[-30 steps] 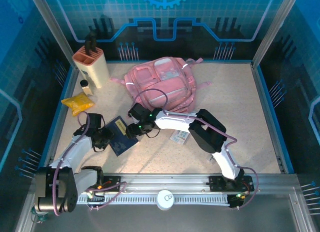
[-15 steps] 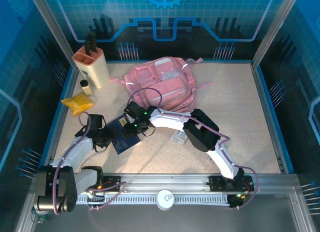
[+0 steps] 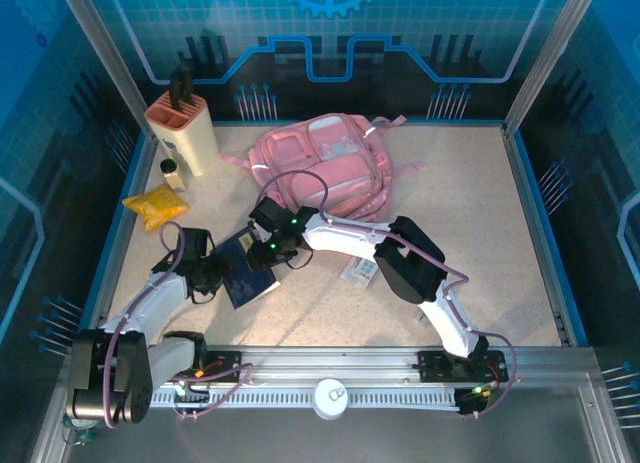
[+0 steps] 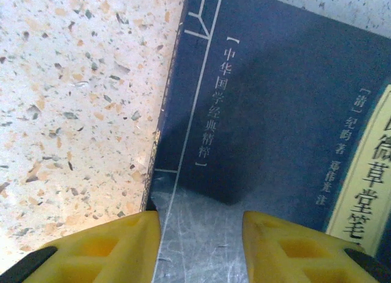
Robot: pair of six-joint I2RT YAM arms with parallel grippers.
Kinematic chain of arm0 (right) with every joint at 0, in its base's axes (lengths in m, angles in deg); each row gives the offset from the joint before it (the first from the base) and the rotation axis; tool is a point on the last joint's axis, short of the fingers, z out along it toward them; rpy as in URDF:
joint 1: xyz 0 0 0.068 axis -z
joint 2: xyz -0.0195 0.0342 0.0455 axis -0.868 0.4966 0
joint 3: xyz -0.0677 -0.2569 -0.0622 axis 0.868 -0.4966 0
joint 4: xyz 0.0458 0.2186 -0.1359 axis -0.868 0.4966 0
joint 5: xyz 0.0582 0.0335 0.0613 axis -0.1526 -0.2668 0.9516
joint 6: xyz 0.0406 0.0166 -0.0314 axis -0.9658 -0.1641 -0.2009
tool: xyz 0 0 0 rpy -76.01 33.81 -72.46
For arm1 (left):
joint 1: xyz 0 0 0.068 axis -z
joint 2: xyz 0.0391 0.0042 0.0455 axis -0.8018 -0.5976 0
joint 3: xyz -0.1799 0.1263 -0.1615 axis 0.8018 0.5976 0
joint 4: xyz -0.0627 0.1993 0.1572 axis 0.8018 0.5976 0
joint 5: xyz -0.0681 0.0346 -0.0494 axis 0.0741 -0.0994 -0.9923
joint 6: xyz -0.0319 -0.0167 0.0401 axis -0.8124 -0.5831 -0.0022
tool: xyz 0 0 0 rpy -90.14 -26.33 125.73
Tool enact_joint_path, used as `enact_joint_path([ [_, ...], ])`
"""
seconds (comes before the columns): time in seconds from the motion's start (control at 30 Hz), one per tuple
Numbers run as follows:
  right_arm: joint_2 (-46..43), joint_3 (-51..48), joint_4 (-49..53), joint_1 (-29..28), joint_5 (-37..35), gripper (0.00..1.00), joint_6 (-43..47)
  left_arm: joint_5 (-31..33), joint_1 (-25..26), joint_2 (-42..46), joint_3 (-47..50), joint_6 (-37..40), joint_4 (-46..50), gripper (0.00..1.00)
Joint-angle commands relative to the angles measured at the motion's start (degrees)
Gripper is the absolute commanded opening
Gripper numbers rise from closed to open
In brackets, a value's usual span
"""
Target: Pack the student bag
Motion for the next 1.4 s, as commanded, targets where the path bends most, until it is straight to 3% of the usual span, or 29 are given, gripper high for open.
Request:
enact_joint_path([
  [0.0,-2.9,-0.3,-2.2,-0.5,5.0,0.43,-0.8,-0.4,0.8,-1.4,1.3,-0.9,1.7,0.42],
  [0.53,-5.1,-2.9,-4.8,0.1,6.7,0.09,-1.6,-0.7,1.4,-0.5,0.5,-1.0,2.3,0.43],
  [0.7,-8.9,-5.2,-7.2,0.7,7.3,0.00,-2.4,0.5,1.4,2.6,-4.0,1.1,8.1,0.51],
  [0.87,-15.2,-9.7,-10.1,2.1,7.5,0.00,-3.8,0.9,0.7,9.2,-9.4,2.9,14.6,0.59],
  [1.17,-29.0,-20.9,-12.5,8.7,10.8,0.00,-4.7,-7.1,-1.8,14.6,-17.4,7.4,18.8,0.76],
  [1.37,-37.0,-27.7,-15.3,15.0,17.4,0.00,-6.7,-20.7,-1.7,12.9,-16.5,8.1,7.2,0.78],
])
